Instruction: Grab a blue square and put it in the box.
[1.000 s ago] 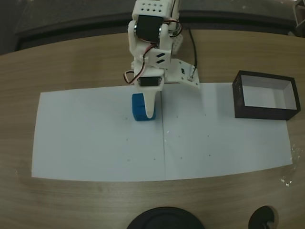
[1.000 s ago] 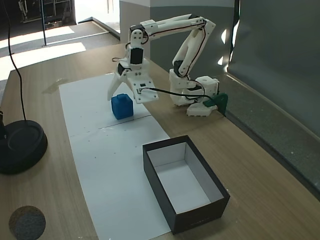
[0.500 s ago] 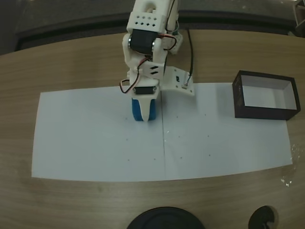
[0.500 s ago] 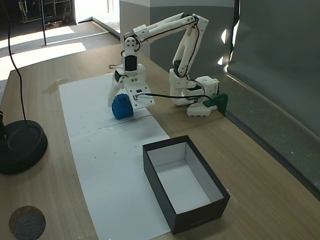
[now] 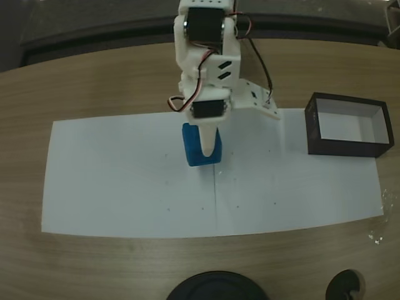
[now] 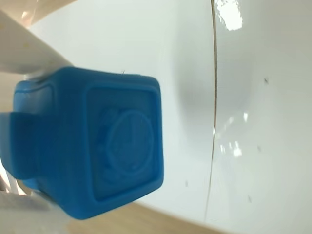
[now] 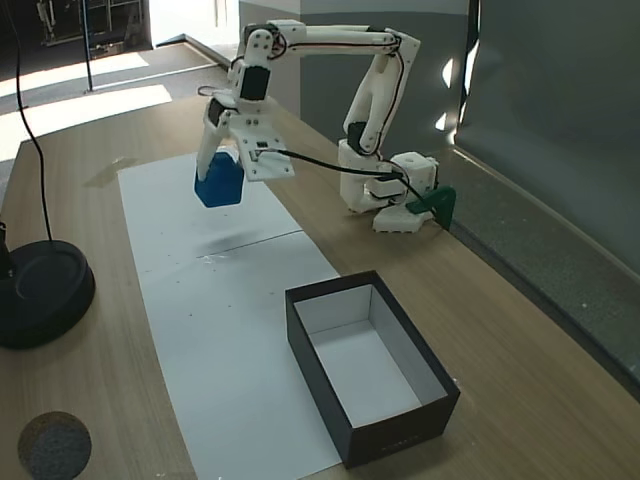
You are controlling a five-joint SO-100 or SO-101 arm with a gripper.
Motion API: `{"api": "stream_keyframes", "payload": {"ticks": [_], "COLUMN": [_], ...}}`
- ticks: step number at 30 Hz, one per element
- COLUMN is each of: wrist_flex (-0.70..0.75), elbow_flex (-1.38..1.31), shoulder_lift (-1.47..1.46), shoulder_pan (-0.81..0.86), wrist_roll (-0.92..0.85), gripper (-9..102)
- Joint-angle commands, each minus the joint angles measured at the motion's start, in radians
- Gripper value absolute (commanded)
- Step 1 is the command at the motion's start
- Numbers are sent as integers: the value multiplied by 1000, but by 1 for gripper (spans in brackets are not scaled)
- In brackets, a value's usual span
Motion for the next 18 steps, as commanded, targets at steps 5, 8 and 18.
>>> {"api": "stream_keyframes", "payload": {"ticks": [5,8,18], "wrist_flex": [204,204,66], "elbow_flex": [-436,-428,-426], "shoulder_lift": [160,152,-98], "shoulder_pan": [-511,-660,-936], "wrist_roll": [12,14,12], "gripper": [14,14,14]}}
